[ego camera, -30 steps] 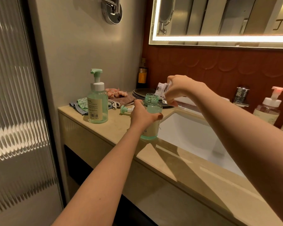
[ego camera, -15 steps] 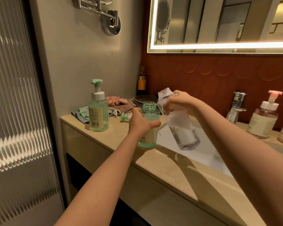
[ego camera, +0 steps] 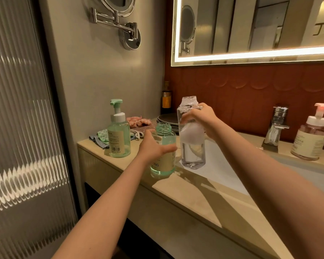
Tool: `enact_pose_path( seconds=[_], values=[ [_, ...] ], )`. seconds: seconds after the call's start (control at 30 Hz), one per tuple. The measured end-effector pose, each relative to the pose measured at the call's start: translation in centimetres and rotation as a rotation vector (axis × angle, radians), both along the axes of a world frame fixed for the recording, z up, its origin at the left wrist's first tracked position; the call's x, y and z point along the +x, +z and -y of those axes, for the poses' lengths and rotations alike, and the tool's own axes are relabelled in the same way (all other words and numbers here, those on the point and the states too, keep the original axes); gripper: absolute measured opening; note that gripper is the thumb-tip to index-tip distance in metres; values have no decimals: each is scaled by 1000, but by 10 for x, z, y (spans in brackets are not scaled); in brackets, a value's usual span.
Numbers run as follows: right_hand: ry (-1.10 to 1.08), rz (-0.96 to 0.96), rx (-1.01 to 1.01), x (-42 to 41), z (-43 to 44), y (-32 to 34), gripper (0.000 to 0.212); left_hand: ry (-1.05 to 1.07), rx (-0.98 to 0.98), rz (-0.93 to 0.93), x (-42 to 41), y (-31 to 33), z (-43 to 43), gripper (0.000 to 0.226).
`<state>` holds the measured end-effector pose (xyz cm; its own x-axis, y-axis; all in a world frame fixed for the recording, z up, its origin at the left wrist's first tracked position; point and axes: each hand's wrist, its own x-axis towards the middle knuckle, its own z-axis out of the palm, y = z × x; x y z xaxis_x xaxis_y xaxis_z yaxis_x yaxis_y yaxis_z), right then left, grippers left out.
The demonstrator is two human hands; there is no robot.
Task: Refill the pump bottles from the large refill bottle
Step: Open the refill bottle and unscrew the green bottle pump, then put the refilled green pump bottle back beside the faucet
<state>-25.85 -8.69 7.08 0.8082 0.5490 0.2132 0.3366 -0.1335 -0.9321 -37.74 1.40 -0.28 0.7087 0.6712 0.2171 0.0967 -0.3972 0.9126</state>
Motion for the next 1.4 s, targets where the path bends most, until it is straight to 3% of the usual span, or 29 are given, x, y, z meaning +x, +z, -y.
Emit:
enact_pose_path(
  seconds=[0.2, 0.47, 0.6, 0.7, 0.77, 0.87, 1.1, 1.17, 1.27, 1.4],
  values=[
    [68, -73, 57, -12, -23, -8, 70, -5, 2, 15, -13, -2, -10, 85],
    [148, -94, 158, -16, -57, -18, 57, 6, 13, 10, -31, 1, -20, 85],
    [232, -67, 221, -22, -73, -22, 36, 30, 0, 29, -38, 0, -23, 84],
    [298, -52, 221, -23, -87, -26, 55, 43, 10, 22, -41, -1, -24, 88],
    [333, -42, 236, -24, -93, -29, 55, 51, 8, 26, -41, -2, -24, 89],
    [342, -56, 195, -23, -100, -31, 86, 52, 11, 27, -41, -2, -23, 87],
    [400, -12, -161, -14, -96, -20, 113, 78, 15, 28, -39, -3, -23, 89],
    [435, -48, -184, -6, -86, -20, 106, 79, 22, 25, -38, -2, -21, 89],
    [408, -7, -194, 4, -68, -25, 76, 83, 16, 31, -35, -2, -17, 90],
    [191, 307, -326, 20, -72, -39, 39, 96, 4, 35, -32, -3, -14, 90]
  ],
)
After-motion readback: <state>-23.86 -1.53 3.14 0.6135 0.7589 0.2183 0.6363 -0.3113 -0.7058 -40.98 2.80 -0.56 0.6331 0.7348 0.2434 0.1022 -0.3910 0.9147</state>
